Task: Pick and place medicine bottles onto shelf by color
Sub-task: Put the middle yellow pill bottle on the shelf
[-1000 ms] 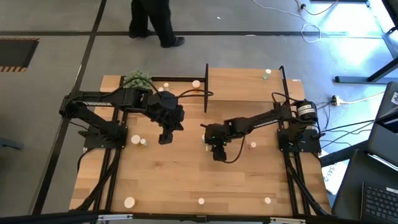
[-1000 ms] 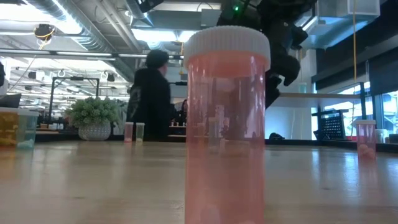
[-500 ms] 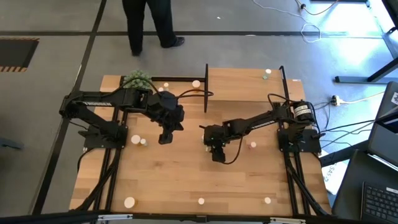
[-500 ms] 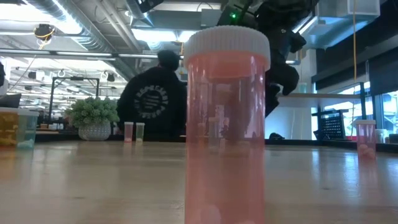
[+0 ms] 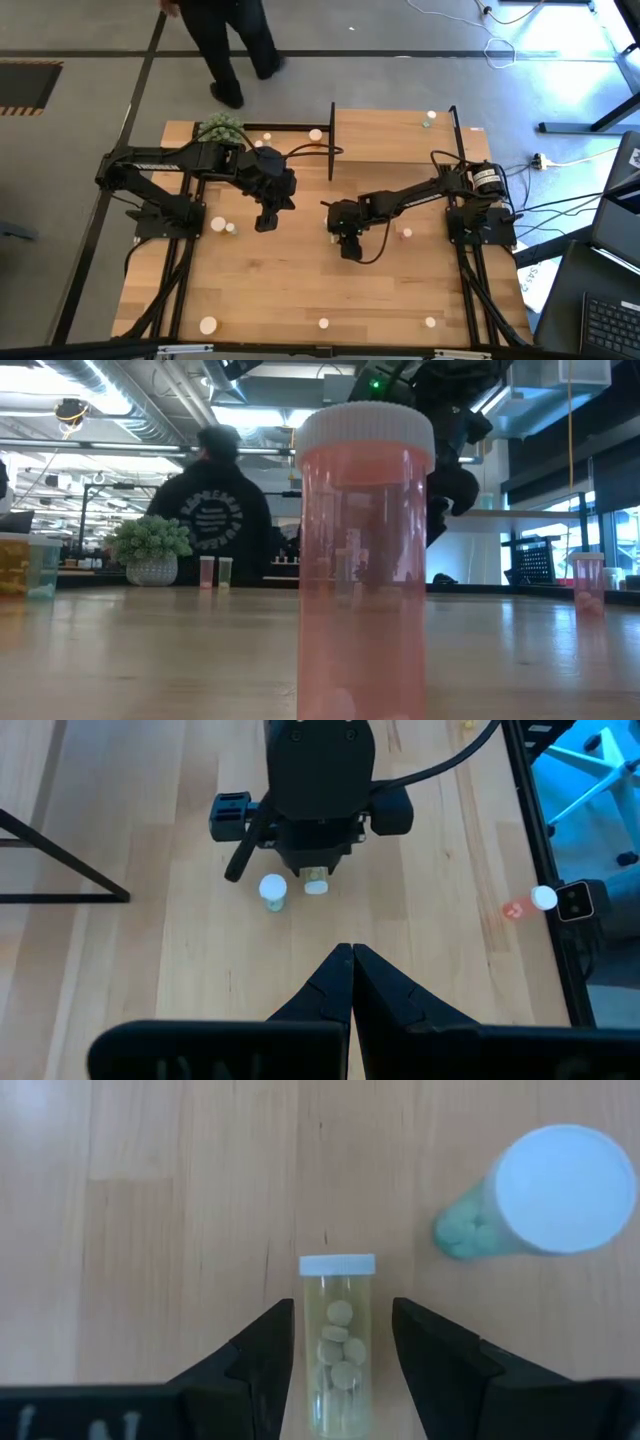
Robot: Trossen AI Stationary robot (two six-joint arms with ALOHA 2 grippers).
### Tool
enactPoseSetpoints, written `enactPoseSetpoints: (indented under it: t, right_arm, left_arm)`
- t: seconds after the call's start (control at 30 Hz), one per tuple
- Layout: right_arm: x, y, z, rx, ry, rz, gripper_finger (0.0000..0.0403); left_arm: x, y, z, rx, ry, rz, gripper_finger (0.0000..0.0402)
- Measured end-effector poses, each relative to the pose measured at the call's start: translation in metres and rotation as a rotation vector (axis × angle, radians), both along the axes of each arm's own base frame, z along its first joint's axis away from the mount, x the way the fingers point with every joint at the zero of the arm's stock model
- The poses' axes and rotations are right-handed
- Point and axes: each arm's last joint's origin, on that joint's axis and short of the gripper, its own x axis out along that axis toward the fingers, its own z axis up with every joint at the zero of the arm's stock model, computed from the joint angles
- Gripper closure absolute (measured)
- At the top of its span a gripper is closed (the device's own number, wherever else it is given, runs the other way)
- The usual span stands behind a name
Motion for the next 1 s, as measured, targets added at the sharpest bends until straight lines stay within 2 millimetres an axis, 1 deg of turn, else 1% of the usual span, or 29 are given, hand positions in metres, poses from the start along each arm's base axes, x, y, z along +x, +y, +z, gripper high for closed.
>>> enactPoseSetpoints:
  t: [0.37,0.7,0.9,1.0]
  right_arm:
    - [0.0,0.0,0.0,-0.011,-0.004,0.022,0.023]
    - [0.002,0.001,-0.009,-0.011,0.018,0.025,0.023]
    - [0.003,0.002,-0.019,-0.016,0.045,0.027,0.023]
    - [0.003,0.003,-0.019,-0.017,0.045,0.027,0.023]
  left_arm:
    - [0.0,0.0,0.0,0.001,0.0,-0.001,0.0401]
    - [0.0,0.0,0.0,0.001,-0.001,-0.001,0.0401]
    - [0.0,0.0,0.0,0.001,-0.004,-0.001,0.0401]
    - [0.0,0.0,0.0,0.001,-0.004,-0.001,0.0401]
